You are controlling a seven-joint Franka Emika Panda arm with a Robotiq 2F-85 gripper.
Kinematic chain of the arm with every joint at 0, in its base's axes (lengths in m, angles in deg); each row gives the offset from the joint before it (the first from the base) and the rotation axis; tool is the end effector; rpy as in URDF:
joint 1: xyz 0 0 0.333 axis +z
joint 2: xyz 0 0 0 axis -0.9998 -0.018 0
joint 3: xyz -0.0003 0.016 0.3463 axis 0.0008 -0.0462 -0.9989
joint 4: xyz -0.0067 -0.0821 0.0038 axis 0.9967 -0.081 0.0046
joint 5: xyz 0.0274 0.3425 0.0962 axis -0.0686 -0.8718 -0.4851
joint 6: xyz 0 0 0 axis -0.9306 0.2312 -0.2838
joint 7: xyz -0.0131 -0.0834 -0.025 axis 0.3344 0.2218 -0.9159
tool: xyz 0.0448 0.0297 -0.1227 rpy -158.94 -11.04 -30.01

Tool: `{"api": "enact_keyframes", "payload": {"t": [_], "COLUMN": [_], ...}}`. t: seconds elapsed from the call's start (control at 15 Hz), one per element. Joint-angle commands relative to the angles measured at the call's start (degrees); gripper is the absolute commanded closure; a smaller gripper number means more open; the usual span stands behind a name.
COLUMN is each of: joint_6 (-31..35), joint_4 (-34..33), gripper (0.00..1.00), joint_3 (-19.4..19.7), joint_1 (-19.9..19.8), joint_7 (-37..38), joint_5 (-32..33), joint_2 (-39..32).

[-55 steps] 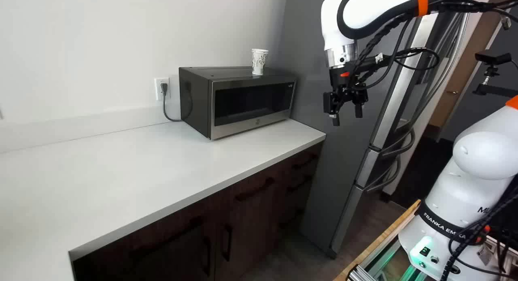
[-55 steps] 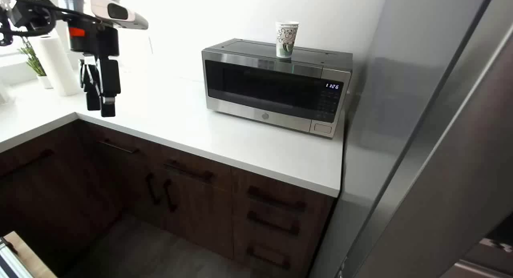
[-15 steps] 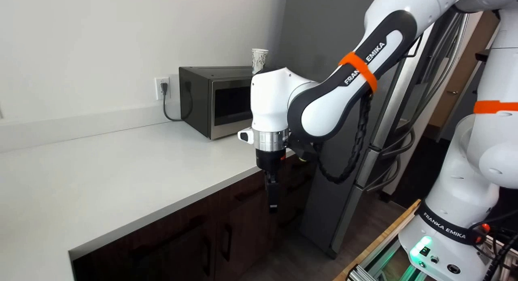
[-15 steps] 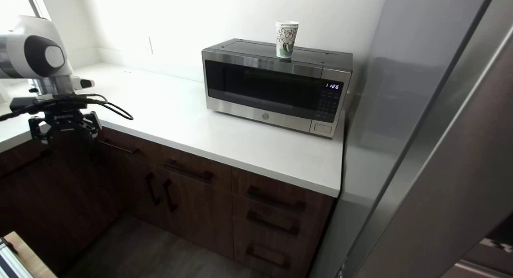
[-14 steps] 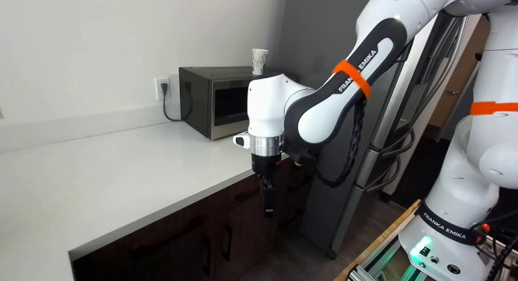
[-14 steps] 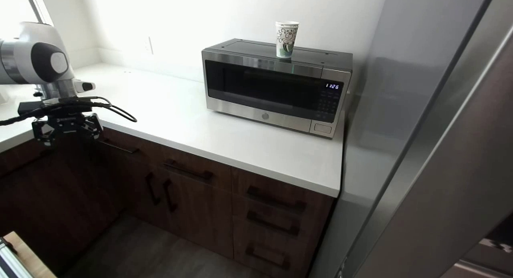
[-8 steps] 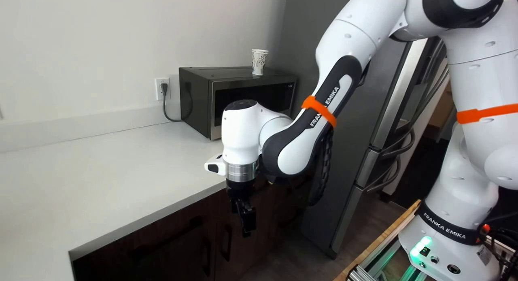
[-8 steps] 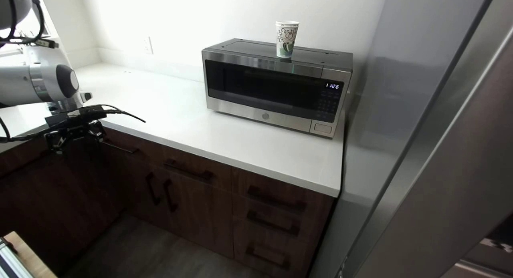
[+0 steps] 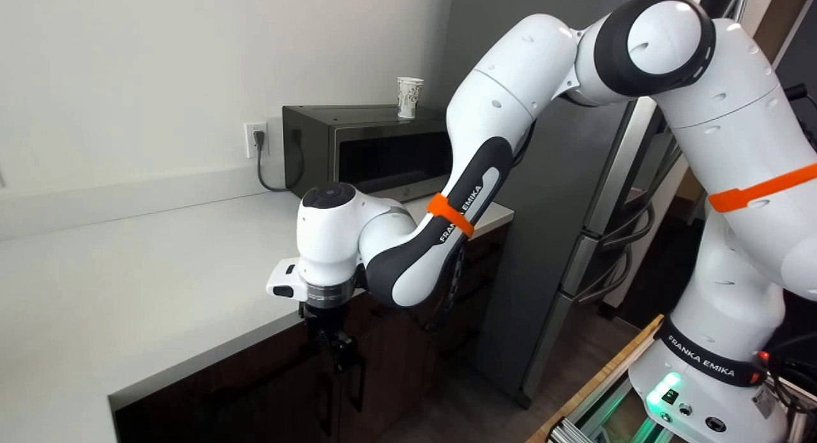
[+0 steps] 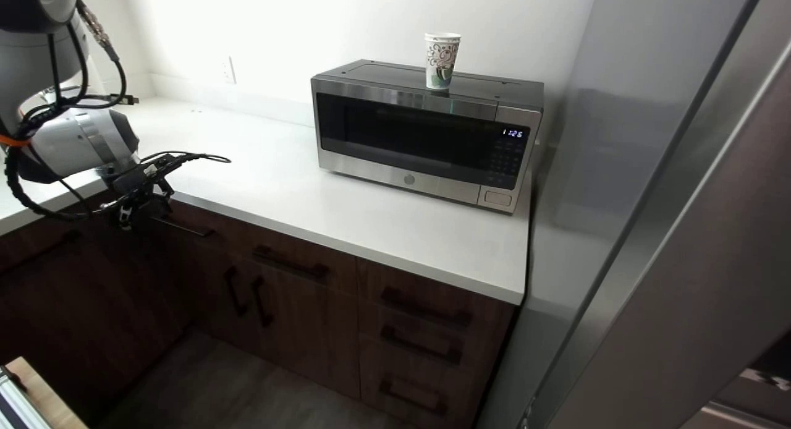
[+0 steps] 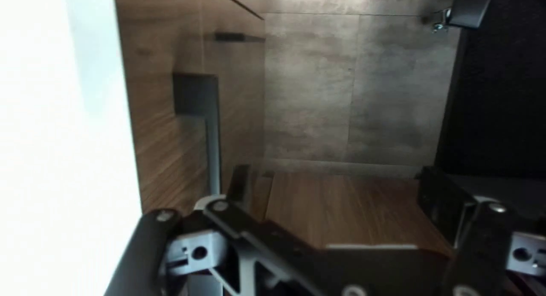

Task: Completely open the drawer to the left

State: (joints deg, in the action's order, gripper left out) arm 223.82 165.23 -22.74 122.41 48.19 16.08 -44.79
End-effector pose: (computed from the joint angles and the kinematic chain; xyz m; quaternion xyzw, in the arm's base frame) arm 0.4104 0.4798 0.1601 0.6369 0.7679 0.0303 0.0612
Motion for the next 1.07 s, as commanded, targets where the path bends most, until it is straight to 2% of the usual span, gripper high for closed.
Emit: {"api": "enact_keyframes", "payload": {"t": [0.0,0.47,0.8,1.0], "joint_6": [0.8,1.2,5.8,9.0], "joint_4": [-1.8,-2.8,-2.9,-1.9], "gripper": [0.00,0.00,0.00,0.00], "joint_3": [0.2,0.2,5.1,7.1], "joint_1": [0.4,0.3,4.8,6.9], "joint_7": [-0.5,-0.6,4.2,10.5], "joint_5": [2.1,2.4,10.8,14.8], "joint_2": [-1.2,-1.9,-3.0,-2.9]}}
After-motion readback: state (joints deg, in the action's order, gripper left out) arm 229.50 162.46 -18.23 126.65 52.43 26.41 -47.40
